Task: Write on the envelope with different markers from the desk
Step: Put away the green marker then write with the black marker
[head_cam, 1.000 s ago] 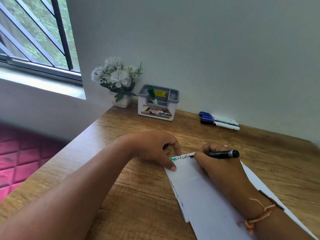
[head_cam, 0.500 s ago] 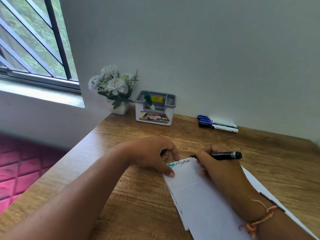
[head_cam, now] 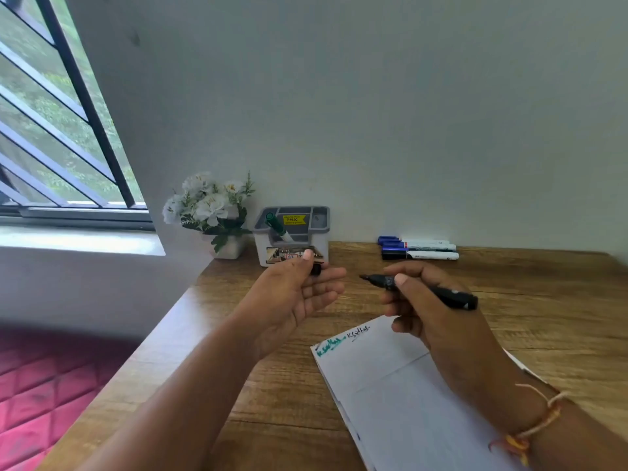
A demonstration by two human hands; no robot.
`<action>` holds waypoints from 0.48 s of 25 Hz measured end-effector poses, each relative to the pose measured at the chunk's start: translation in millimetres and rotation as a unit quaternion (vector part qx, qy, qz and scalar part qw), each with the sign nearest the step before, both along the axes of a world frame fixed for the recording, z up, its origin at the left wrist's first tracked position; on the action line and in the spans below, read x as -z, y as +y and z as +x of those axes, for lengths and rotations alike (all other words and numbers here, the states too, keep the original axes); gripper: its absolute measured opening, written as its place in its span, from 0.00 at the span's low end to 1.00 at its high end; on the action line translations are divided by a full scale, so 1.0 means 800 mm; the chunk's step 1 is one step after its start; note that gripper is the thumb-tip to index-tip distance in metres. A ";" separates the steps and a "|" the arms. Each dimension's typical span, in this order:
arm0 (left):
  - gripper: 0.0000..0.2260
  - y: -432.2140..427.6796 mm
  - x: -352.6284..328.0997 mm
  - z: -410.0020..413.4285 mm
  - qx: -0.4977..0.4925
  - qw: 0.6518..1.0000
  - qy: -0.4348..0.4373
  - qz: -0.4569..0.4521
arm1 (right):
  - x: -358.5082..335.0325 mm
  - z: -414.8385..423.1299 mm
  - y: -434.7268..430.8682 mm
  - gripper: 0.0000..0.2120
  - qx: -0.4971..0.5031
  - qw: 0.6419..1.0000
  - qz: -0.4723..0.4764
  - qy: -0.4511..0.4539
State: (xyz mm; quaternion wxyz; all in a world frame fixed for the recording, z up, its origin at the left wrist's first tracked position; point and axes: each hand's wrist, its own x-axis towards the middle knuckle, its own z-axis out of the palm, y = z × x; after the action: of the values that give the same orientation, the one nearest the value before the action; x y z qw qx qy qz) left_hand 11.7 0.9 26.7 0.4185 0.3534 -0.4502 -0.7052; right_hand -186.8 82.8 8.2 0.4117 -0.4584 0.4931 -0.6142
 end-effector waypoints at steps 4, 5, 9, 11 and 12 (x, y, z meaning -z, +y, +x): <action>0.21 0.008 -0.001 -0.007 -0.002 0.998 0.021 0.052 | -0.004 0.004 0.008 0.13 -0.043 0.998 -0.040 0.036; 0.21 0.010 -0.001 -0.007 0.009 0.998 0.018 0.056 | -0.004 0.005 0.009 0.13 -0.047 0.997 -0.044 0.039; 0.22 0.015 -0.003 -0.009 0.053 0.998 0.002 0.044 | -0.003 0.006 0.010 0.13 -0.054 0.997 -0.047 0.041; 0.22 0.015 -0.002 -0.009 0.062 0.997 0.008 0.042 | -0.004 0.007 0.010 0.13 -0.052 0.997 -0.049 0.037; 0.22 0.015 -0.001 -0.008 0.063 0.997 0.013 0.040 | -0.004 0.007 0.010 0.13 -0.050 0.997 -0.049 0.032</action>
State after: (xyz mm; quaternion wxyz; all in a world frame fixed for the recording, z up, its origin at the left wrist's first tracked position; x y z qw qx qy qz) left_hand 5.0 13.0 27.9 0.3642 0.3318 -0.4378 -0.7521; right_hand -181.3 91.2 11.5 0.4028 -0.5221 0.4517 -0.6010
